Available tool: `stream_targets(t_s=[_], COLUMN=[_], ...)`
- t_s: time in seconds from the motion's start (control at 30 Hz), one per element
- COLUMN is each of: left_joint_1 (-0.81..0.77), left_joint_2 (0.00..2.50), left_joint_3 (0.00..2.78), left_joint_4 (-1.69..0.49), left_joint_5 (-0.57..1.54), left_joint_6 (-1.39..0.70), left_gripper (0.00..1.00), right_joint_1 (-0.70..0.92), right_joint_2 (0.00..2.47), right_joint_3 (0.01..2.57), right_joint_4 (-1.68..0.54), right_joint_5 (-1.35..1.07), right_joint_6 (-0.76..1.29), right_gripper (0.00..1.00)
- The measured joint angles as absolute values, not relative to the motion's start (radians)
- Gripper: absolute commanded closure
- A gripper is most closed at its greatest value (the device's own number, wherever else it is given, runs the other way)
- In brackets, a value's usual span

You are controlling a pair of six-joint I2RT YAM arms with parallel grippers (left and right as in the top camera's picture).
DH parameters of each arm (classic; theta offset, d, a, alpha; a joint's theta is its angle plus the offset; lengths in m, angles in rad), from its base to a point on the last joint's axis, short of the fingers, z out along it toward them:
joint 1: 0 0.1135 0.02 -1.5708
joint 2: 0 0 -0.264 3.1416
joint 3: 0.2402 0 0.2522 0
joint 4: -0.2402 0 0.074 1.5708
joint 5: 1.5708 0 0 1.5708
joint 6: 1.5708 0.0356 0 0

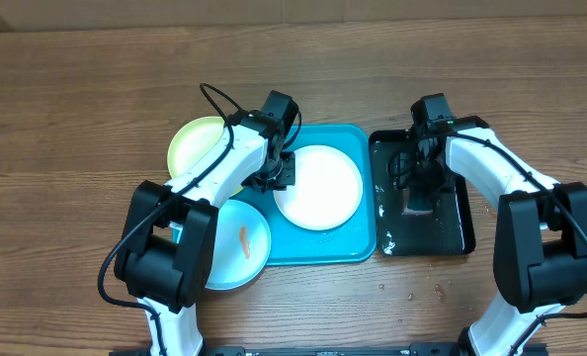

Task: Clean dirty plates on tray and stack at the side
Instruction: 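Rinse the sponge in the basin water with right gripper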

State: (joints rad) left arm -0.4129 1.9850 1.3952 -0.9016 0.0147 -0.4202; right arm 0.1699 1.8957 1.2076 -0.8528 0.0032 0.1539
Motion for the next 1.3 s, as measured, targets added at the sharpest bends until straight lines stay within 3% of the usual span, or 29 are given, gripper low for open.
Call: stream_targets(t_s=[0.07, 0.13, 0.27, 0.37, 0.53, 0.57, 0.6, 0.63, 0.7, 1.2, 1.3], left_joint_1=[-0.413, -0.413, -0.413, -0.413, -0.413, -0.413, -0.413, -0.413, -0.413, -0.413, -0.413], left_joint_2=[1.985, 1.985, 1.985, 1.985, 1.985, 1.985, 1.985, 1.985, 1.985, 1.985, 1.985], left_joint_3=[1.395, 1.395, 1.395, 1.395, 1.395, 1.395, 1.395, 1.395, 1.395, 1.395, 1.390], left_joint_4=[-0.902, -0.901, -0.902, -0.902, -0.901, -0.902, -0.902, -0.901, -0.901, -0.907, -0.878], left_joint_5=[0.015, 0.015, 0.015, 0.015, 0.015, 0.014, 0.015, 0.015, 0.015, 0.015, 0.015], left_joint_6=[-0.420, -0.420, -0.420, -0.420, -0.420, -0.420, -0.420, -0.420, -0.420, -0.420, -0.420], left_gripper=[0.78, 0.78, 0.78, 0.78, 0.78, 0.78, 0.78, 0.78, 0.78, 0.77, 0.81], right_joint_1=[0.170, 0.170, 0.170, 0.170, 0.170, 0.170, 0.170, 0.170, 0.170, 0.170, 0.170], right_joint_2=[1.896, 1.896, 1.896, 1.896, 1.896, 1.896, 1.896, 1.896, 1.896, 1.896, 1.896], right_joint_3=[1.208, 1.208, 1.208, 1.208, 1.214, 1.214, 1.214, 1.214, 1.214, 1.409, 1.420], right_joint_4=[-0.852, -0.852, -0.860, -0.910, -1.060, -1.069, -1.071, -1.071, -1.063, -1.153, -1.157], right_joint_5=[0.004, 0.003, 0.004, 0.003, 0.004, 0.002, 0.002, 0.003, 0.004, 0.003, 0.003], right_joint_6=[0.155, 0.160, 0.159, 0.160, 0.159, 0.159, 0.166, 0.163, 0.164, 0.160, 0.160], right_gripper=[0.24, 0.00, 0.00, 0.05, 0.63, 0.64, 0.58, 0.39, 0.11, 0.04, 0.04])
